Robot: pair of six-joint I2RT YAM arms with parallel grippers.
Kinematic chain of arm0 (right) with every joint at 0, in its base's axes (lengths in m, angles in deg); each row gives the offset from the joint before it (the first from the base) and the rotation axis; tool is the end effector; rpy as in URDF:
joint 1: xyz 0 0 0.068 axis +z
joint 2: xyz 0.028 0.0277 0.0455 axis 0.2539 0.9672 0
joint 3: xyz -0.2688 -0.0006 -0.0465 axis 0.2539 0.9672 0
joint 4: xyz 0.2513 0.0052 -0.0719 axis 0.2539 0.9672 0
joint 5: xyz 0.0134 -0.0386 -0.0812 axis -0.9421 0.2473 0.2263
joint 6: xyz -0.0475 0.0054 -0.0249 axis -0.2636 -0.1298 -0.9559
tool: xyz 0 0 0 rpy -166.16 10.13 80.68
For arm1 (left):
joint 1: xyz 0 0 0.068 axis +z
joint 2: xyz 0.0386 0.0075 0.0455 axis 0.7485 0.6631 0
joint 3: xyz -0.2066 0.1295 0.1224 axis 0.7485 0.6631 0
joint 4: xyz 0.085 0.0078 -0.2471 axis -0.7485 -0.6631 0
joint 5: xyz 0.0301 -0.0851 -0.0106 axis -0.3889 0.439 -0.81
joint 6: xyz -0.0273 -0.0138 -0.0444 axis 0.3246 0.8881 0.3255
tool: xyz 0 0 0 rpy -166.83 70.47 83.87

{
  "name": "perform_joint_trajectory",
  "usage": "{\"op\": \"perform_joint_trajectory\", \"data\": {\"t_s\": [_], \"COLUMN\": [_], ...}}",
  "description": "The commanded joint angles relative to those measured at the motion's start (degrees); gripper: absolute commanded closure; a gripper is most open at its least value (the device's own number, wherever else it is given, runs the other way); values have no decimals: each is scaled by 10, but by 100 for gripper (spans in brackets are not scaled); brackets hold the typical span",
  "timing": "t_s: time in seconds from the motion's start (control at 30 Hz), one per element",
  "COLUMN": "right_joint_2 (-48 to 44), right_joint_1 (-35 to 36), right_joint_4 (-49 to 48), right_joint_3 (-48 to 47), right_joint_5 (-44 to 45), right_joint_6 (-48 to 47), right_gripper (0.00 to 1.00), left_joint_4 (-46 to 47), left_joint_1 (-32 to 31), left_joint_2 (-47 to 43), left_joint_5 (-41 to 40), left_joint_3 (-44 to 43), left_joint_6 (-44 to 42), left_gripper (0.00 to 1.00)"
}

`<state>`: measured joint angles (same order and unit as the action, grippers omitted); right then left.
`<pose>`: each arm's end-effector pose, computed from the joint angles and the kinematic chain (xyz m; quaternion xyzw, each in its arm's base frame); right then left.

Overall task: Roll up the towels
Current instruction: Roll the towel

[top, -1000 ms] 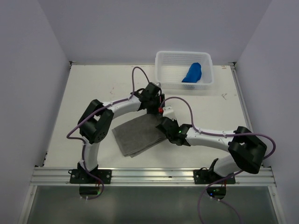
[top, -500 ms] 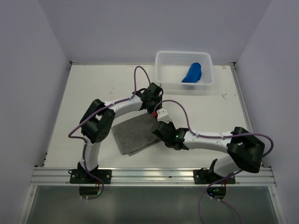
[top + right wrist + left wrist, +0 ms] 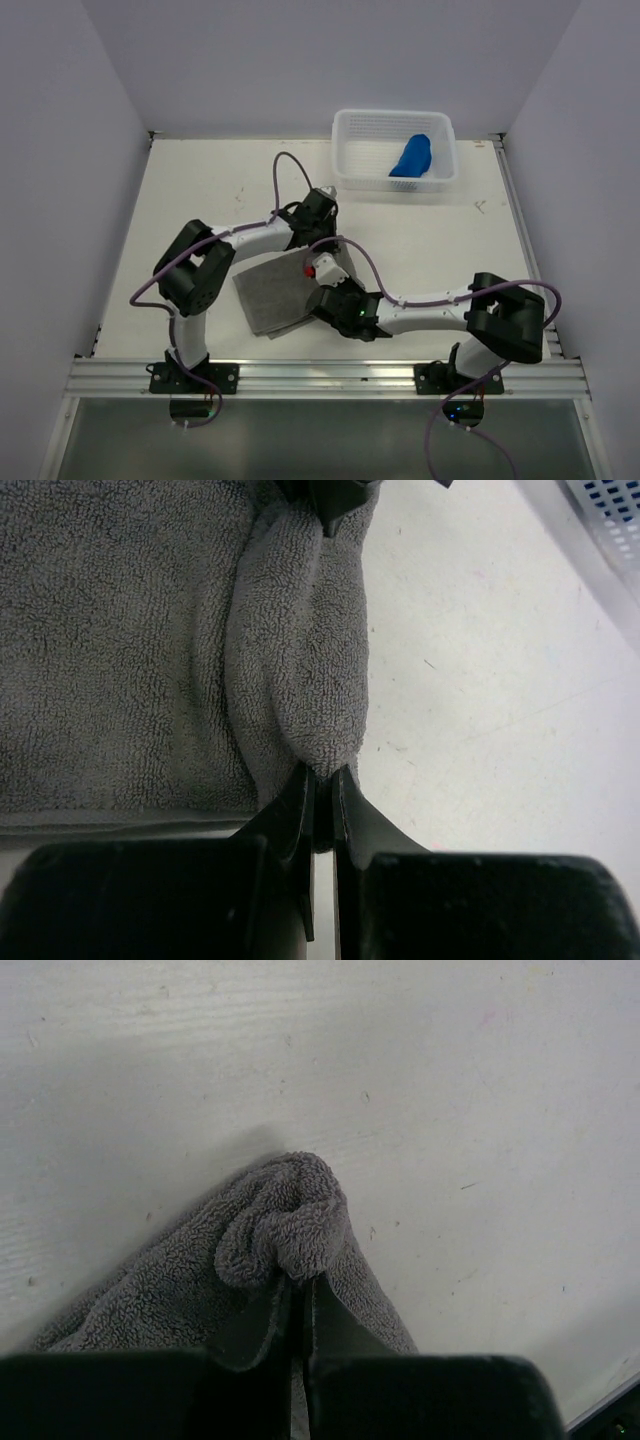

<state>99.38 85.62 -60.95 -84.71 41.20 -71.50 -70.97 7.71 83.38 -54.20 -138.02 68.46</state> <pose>0.1197 0.2598 0.1666 -0.2876 0.8204 -0.1318 0.4763 0.3116 -0.2702 0.1716 -0.0046 0.9460 -0.2268 0.2313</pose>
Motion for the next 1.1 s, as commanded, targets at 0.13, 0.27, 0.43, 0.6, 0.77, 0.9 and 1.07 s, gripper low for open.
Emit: {"op": "perform_joint_trajectory", "data": {"t_s": [0.13,0.27,0.43,0.6,0.77,0.9,1.07], "right_joint_2": [42,74,89,100,112,118,90], "right_joint_1": [62,92,106,115,118,118,119], "right_joint_4": [6,22,20,10,47,146,183], "right_joint_3": [-42,-67,-75,-83,-117,-152,-162], "right_joint_5": [92,110,91,73,61,55,19], "right_joint_6": [-55,-63,-56,-59,-25,62,144], "right_gripper": [100,100,100,100,100,98,75], "left_joint_4": [159,219,290,323,330,335,342], "left_joint_1": [36,42,51,59,59,62,65], "left_joint_2": [-72,-95,-117,-144,-168,-183,-189], "left_joint_5": [0,19,39,37,13,-9,-19], "left_joint_3": [114,165,216,261,296,324,354], "left_joint_6": [16,23,31,29,24,28,32], "left_gripper": [100,100,100,100,100,100,100]}}
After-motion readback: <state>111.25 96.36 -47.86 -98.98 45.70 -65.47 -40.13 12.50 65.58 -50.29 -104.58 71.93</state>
